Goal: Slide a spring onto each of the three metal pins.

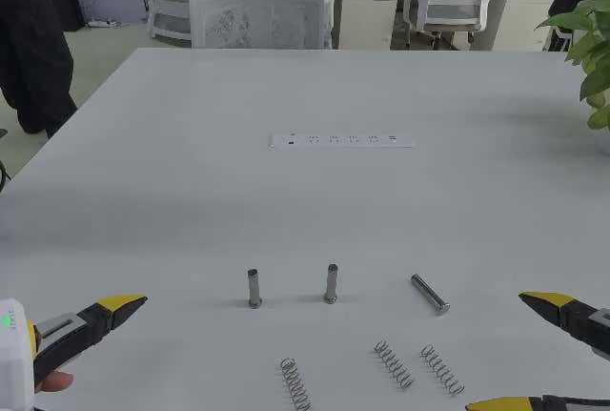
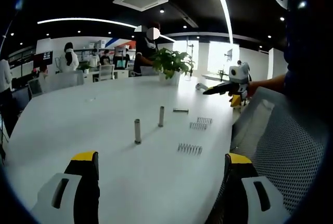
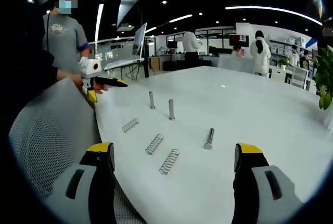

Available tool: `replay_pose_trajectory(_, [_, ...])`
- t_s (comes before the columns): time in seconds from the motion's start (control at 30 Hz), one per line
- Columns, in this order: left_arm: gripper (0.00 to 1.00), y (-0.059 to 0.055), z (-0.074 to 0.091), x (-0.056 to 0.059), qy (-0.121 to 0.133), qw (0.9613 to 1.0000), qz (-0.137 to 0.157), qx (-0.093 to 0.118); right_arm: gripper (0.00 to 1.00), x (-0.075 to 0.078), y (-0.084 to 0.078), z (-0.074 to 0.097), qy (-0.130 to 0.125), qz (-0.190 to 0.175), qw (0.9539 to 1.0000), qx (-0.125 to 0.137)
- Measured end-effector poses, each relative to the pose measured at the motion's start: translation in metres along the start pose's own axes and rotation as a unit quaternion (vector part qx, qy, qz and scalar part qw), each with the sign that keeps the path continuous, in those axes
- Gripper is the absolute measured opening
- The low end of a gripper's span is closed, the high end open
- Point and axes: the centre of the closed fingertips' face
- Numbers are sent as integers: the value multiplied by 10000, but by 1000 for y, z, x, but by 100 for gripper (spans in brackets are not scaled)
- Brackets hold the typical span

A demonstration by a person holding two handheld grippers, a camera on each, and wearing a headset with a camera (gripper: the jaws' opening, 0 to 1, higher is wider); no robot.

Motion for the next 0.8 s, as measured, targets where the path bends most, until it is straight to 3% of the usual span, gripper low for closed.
replay_pose_trajectory(0.8, [98,3,-3,3,-54,10000,-21,11,96,0,-2,2,-24,-41,10000,9])
Point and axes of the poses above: the centre of the closed fingertips' face, and the gripper's own axes: z roughly backward along the fingers, x roughly to its right, y roughly out of its top, and after that the axes turned 5 degrees about -x, right-handed
